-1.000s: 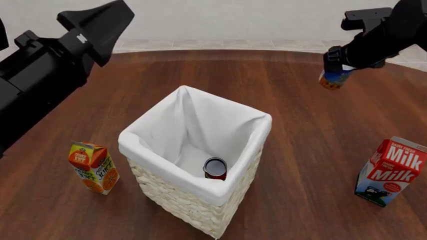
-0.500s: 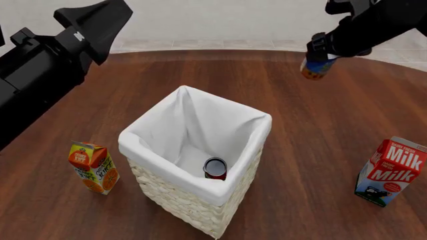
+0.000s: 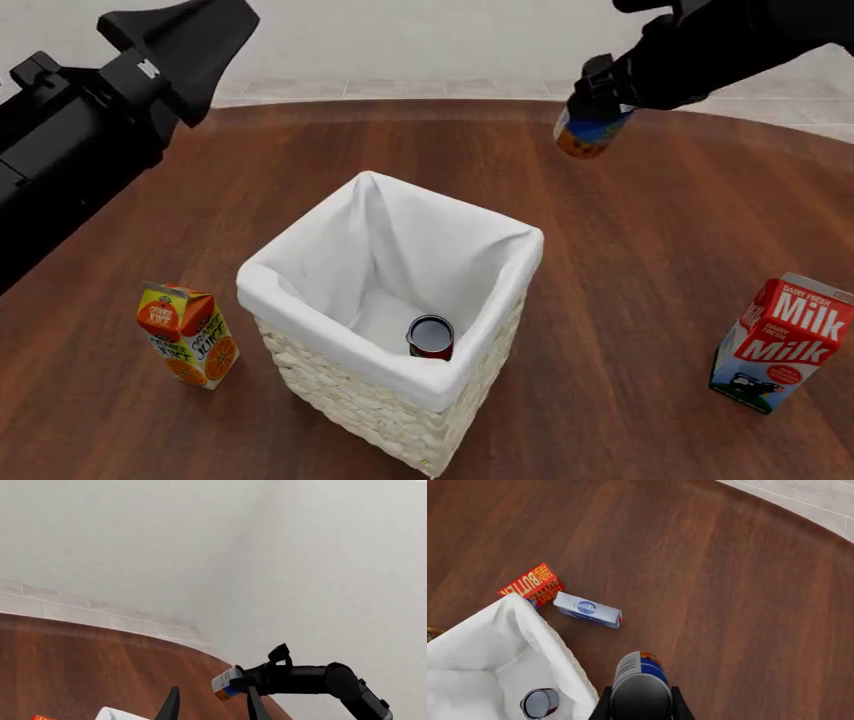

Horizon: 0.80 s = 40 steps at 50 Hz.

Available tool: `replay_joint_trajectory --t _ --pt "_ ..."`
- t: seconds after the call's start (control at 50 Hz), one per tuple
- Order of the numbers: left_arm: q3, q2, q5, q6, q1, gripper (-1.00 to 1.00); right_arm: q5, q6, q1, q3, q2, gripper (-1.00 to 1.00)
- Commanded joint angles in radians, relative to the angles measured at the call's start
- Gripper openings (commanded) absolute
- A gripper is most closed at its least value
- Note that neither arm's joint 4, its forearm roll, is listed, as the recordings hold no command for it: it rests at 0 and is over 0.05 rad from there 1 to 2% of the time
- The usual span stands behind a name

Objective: Pick up the alphabet soup and the tomato sauce, and put them in the basket.

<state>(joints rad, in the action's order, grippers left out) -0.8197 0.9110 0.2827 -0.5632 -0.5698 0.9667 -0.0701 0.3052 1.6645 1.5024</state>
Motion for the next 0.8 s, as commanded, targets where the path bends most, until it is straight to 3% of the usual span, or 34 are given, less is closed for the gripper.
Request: replay_joint_trajectory --t 0.02,0.8 --pt "-0.002 -0.006 -0.002 0.001 0.001 1.0 0.007 0.029 0.08 -0.01 -0.047 -1.0" --pt "-0.019 -0.021 -0.027 0.011 0.014 1.0 0.039 0.047 0.306 0.004 -0.097 -1.0"
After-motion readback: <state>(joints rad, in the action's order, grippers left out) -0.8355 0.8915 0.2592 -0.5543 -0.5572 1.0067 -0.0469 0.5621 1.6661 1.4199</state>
